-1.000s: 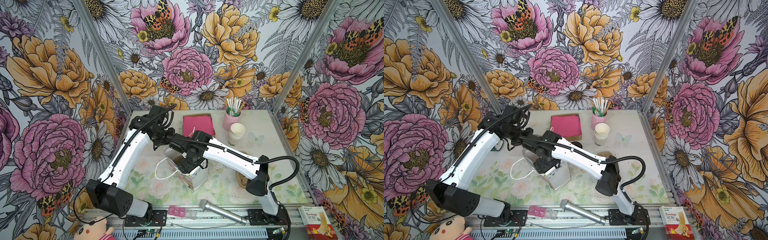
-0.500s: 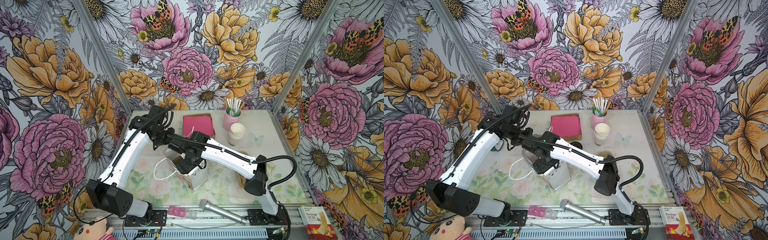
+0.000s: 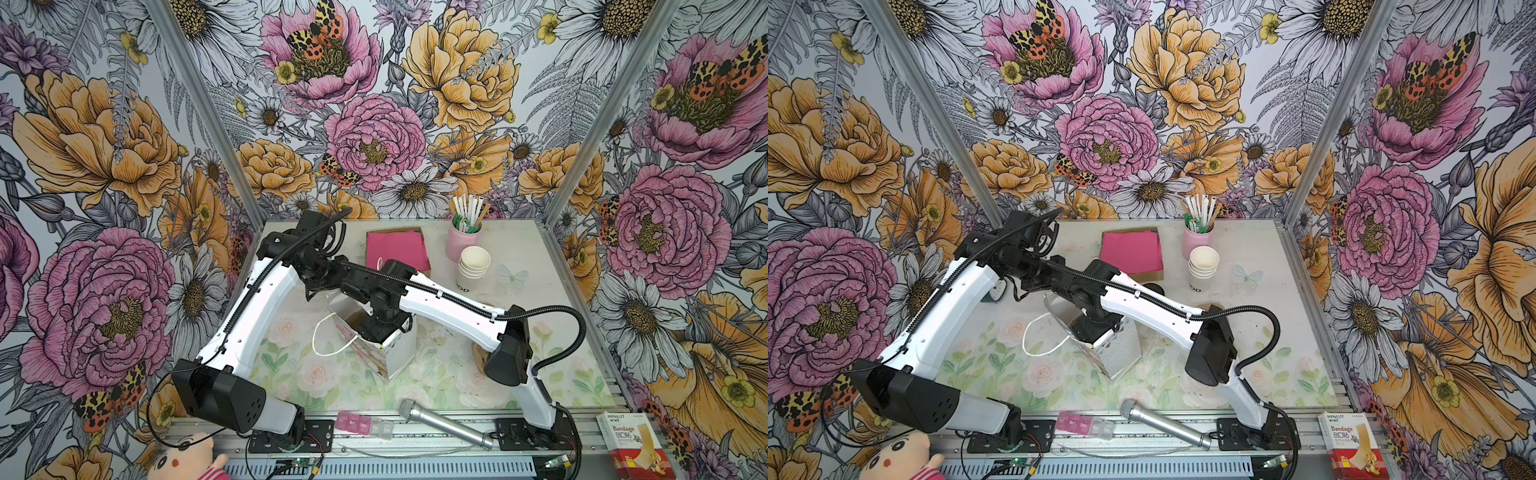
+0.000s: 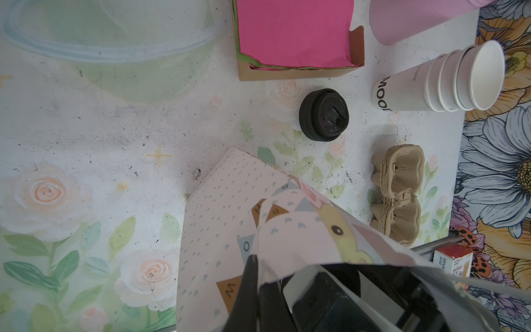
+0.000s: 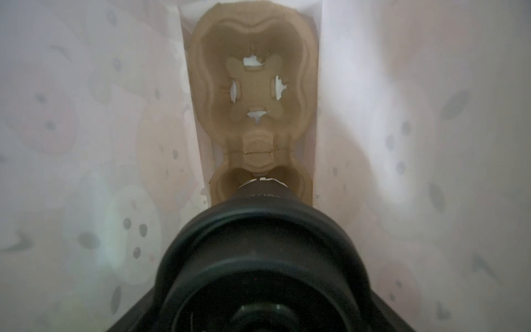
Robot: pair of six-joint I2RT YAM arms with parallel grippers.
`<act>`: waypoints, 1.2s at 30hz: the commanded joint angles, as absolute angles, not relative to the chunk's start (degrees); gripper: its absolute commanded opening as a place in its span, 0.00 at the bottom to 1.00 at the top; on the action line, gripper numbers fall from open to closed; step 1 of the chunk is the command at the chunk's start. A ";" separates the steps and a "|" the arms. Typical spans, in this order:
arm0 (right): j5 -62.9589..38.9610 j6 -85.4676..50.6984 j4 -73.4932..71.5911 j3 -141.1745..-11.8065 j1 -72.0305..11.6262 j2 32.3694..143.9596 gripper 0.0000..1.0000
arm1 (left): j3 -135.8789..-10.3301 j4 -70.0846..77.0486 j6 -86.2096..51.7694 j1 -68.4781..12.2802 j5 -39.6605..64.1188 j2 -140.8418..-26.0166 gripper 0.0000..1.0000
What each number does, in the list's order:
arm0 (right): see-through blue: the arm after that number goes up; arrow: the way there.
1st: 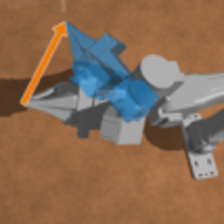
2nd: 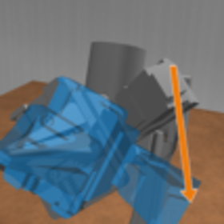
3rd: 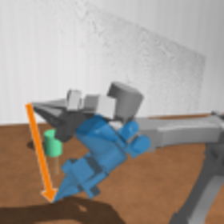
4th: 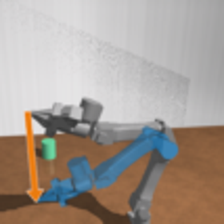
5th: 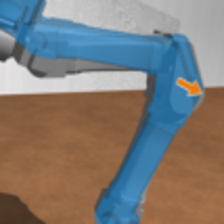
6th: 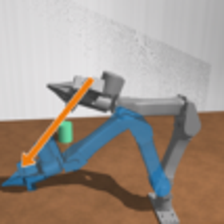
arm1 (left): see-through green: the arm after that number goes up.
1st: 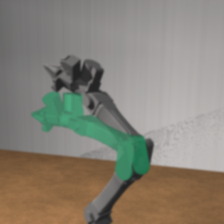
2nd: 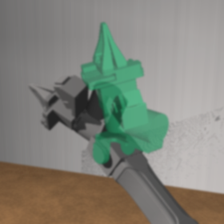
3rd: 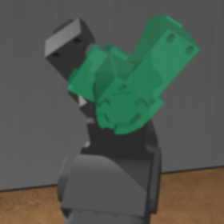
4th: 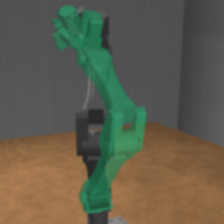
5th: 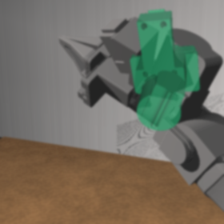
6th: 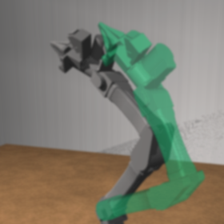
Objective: Pack a coffee takeout order
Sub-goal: Place the coffee cup in the cup tray.
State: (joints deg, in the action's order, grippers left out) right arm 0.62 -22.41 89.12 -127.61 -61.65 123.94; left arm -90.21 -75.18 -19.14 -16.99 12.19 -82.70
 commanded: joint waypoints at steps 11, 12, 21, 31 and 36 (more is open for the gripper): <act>0.95 -21.45 83.12 -121.96 -61.83 123.87 0.86 | -91.84 -74.56 -18.05 -16.87 14.60 -82.55 0.00; 1.40 -21.70 81.83 -120.35 -61.79 122.96 0.86 | -91.76 -74.58 -18.02 -16.80 14.63 -82.53 0.00; 3.65 -22.37 72.36 -107.67 -61.92 115.39 0.87 | -91.37 -74.60 -17.58 -15.84 14.76 -82.51 0.00; 4.46 -22.42 69.53 -103.64 -62.20 113.40 0.87 | -91.51 -74.54 -17.51 -15.65 14.90 -82.82 0.00; 4.06 -22.59 69.34 -102.32 -62.20 113.09 0.87 | -91.51 -74.57 -17.58 -15.49 14.77 -82.88 0.00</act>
State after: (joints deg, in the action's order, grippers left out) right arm 2.39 -22.46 69.34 -103.90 -61.69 114.21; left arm -90.32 -75.20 -18.50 -16.19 14.55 -82.72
